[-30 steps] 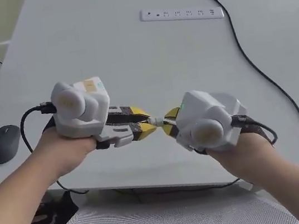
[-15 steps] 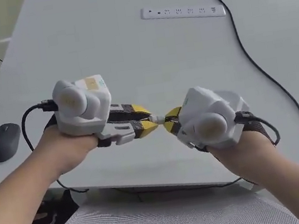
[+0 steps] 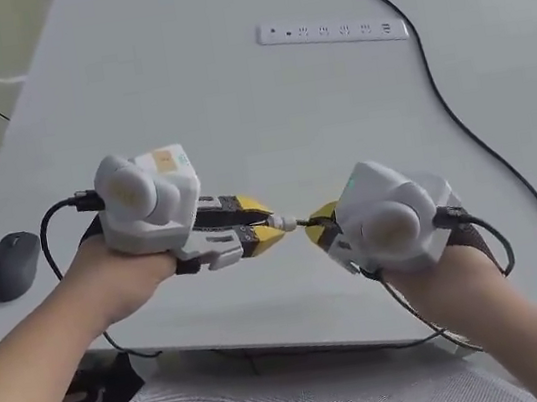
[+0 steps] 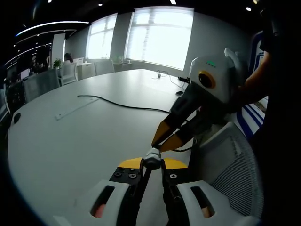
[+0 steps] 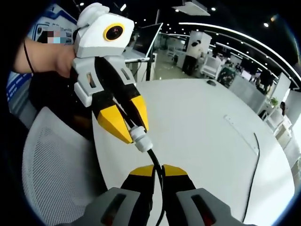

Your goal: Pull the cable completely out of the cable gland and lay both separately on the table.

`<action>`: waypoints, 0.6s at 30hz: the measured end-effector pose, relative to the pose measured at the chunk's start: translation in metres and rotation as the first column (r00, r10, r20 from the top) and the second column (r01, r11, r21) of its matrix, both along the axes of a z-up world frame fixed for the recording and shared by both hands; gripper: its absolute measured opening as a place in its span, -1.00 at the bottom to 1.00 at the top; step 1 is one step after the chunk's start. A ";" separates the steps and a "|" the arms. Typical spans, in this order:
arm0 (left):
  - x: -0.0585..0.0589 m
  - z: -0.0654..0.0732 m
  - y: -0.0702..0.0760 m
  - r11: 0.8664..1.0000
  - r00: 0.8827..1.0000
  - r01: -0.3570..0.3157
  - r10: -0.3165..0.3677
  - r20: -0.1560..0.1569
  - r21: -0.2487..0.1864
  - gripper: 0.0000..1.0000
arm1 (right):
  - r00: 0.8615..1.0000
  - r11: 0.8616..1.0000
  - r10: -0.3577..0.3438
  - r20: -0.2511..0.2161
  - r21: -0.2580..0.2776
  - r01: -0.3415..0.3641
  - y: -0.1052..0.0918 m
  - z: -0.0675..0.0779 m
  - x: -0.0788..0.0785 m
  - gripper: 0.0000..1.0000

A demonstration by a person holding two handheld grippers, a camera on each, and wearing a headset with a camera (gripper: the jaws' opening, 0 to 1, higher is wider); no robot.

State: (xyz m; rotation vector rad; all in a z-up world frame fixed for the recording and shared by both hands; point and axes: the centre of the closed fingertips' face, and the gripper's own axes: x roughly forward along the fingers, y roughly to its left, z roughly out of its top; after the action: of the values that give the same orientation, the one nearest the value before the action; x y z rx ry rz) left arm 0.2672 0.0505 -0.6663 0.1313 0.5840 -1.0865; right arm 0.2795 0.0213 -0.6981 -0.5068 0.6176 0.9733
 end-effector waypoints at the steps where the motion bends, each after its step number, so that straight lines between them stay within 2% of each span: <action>1: 0.000 0.000 0.000 1.000 1.000 -0.001 0.001 -0.001 -0.001 -0.69 | 1.000 1.000 -0.009 -0.006 0.003 0.009 -0.002 -0.001 0.001 -1.00; 7: -0.001 0.001 0.001 1.000 1.000 -0.002 0.002 0.001 0.000 -0.69 | 0.994 0.996 -0.088 -0.064 0.028 0.090 -0.018 -0.009 0.006 -0.99; 14: 0.000 0.002 0.000 1.000 1.000 -0.003 0.003 0.006 -0.001 -0.69 | 0.973 0.979 -0.187 -0.138 0.061 0.196 -0.034 -0.017 0.013 -0.99; 16: 0.000 0.002 -0.001 1.000 1.000 -0.001 0.001 0.007 0.000 -0.69 | 0.962 0.970 -0.220 -0.161 0.067 0.233 -0.038 -0.020 0.015 -0.99; 18: 0.001 0.003 -0.002 1.000 1.000 -0.002 0.002 0.008 -0.002 -0.69 | 0.940 0.953 -0.272 -0.208 0.080 0.293 -0.043 -0.024 0.015 -0.99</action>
State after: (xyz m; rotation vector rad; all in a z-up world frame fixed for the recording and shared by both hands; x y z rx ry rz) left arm 0.2678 0.0485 -0.6637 0.1333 0.5758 -1.0841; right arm 0.2948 -0.0216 -0.7216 -0.2166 0.7854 0.7814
